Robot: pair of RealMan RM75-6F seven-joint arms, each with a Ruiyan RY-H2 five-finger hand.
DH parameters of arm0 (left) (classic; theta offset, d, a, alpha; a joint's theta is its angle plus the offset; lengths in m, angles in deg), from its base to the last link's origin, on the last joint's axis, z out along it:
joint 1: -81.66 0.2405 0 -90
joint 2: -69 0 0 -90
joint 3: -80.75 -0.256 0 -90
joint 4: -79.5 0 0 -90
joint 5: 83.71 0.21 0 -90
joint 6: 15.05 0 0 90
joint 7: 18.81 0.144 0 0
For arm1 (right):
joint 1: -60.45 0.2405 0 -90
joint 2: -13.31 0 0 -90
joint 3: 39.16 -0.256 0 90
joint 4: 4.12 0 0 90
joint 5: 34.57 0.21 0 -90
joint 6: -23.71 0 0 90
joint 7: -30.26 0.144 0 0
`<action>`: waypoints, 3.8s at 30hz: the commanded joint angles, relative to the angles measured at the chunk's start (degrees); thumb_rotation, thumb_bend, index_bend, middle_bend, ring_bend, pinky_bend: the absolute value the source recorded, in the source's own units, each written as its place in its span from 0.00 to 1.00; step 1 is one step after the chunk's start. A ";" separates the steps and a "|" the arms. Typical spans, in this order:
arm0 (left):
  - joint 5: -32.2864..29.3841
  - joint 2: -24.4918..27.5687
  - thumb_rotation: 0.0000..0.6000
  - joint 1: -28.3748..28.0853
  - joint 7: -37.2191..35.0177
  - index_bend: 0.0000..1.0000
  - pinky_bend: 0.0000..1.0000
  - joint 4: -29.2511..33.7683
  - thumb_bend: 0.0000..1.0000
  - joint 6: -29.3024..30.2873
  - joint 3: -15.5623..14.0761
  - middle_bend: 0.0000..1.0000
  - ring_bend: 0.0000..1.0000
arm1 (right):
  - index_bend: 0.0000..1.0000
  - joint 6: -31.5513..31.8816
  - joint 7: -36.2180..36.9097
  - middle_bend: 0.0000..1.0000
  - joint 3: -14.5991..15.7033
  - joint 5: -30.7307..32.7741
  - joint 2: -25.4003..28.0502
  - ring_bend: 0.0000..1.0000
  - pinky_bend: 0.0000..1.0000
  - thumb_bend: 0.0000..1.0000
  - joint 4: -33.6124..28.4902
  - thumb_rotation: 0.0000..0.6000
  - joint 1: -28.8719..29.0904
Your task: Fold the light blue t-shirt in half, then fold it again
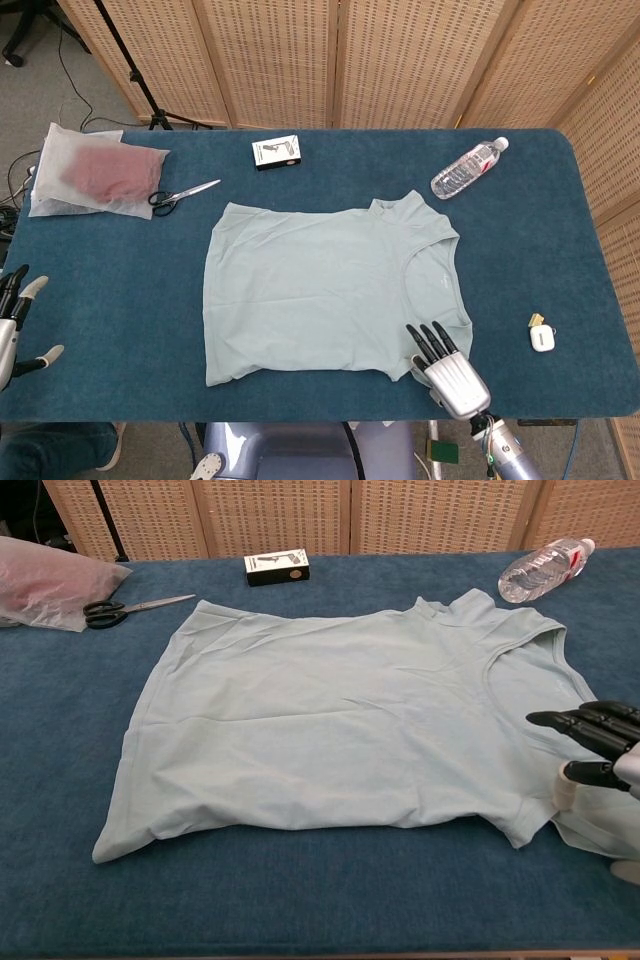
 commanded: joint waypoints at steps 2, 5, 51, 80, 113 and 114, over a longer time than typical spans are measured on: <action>0.02 -0.04 1.00 -0.01 0.14 0.00 0.00 0.03 0.00 -0.04 -0.03 0.00 0.00 | 0.41 0.95 -0.05 0.00 -0.22 0.11 -0.39 0.00 0.00 0.00 1.16 1.00 -0.21; -0.01 -0.12 1.00 -0.02 0.36 0.00 0.00 0.08 0.00 -0.09 -0.04 0.00 0.00 | 0.41 1.35 0.69 0.00 -0.13 0.29 -0.50 0.00 0.00 0.02 2.00 1.00 -0.26; -0.30 -0.52 1.00 -0.28 1.08 0.00 0.00 -0.13 0.00 -0.67 -0.01 0.00 0.00 | 0.67 4.01 6.65 0.00 1.91 -1.37 -2.46 0.00 0.00 0.54 7.36 1.00 0.70; 22.04 -18.28 1.00 -8.37 -14.59 0.15 0.00 -24.19 0.00 -1.96 -8.98 0.00 0.00 | 0.68 8.04 13.10 0.00 1.67 -3.30 0.39 0.00 0.00 0.54 6.55 1.00 1.96; 22.74 -30.72 1.00 -10.59 -17.80 0.41 0.00 -32.66 0.14 -2.56 -13.15 0.00 0.00 | 0.68 7.25 12.78 0.00 0.78 -1.25 0.32 0.00 0.00 0.57 7.24 1.00 2.26; 22.68 -30.82 1.00 -10.63 -17.89 0.41 0.00 -32.70 0.15 -2.59 -13.21 0.00 0.00 | 0.68 7.28 12.81 0.00 0.72 -1.19 0.35 0.00 0.00 0.57 7.25 1.00 2.27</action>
